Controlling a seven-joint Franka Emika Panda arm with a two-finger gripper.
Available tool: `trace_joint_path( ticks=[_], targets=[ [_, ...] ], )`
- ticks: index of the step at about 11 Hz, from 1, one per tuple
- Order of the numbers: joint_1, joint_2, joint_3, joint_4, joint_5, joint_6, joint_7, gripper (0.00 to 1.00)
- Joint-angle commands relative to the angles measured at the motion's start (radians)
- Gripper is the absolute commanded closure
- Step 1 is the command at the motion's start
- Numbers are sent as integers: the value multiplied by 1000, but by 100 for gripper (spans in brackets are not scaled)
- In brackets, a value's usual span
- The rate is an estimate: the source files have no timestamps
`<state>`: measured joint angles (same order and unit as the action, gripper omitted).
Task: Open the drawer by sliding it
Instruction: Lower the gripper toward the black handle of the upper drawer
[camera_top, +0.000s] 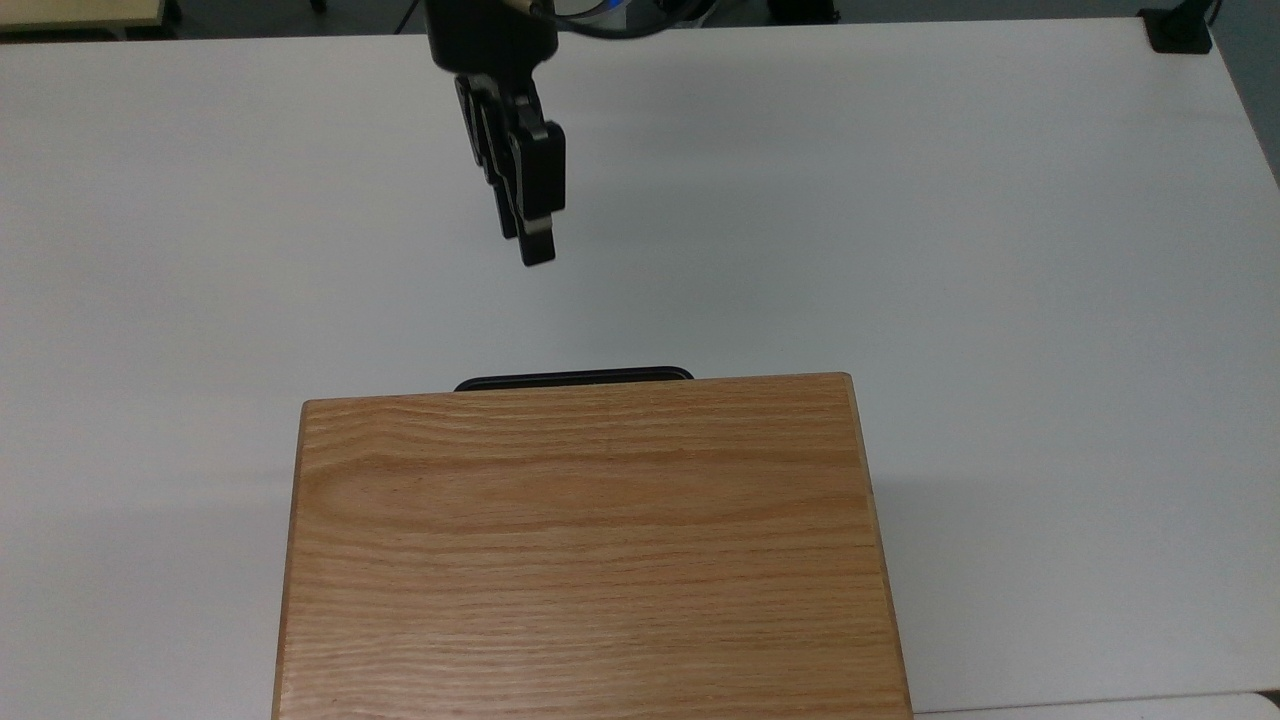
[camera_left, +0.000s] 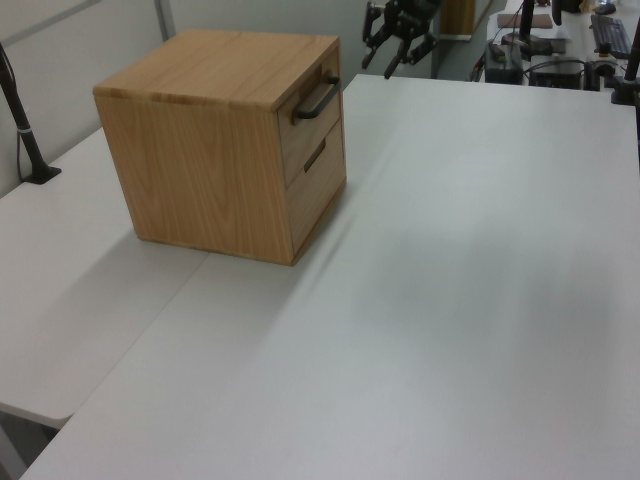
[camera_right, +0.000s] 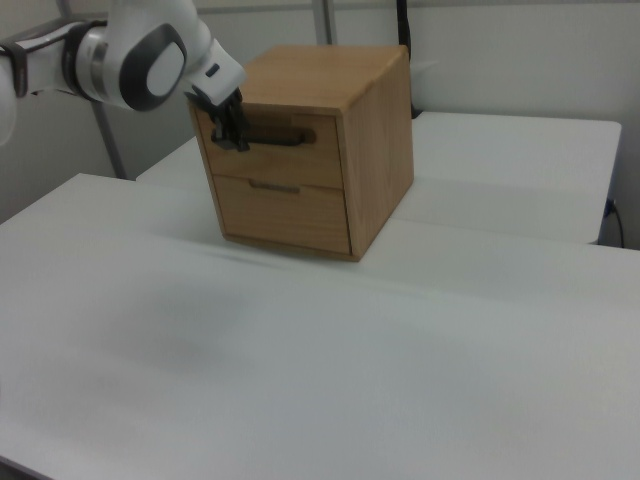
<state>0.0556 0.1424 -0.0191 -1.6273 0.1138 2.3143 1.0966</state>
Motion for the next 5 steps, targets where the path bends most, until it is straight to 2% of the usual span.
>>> trace_joint_path(
  ticks=[1,2,3,5],
  targets=[
    [6,84,10,41,58,100,31,57],
    [1,107,11,46,73,124,29,57],
    [-3,150,11,91,101,146,26,57],
    [-13,186,11,109,113,190,29,58]
  ],
)
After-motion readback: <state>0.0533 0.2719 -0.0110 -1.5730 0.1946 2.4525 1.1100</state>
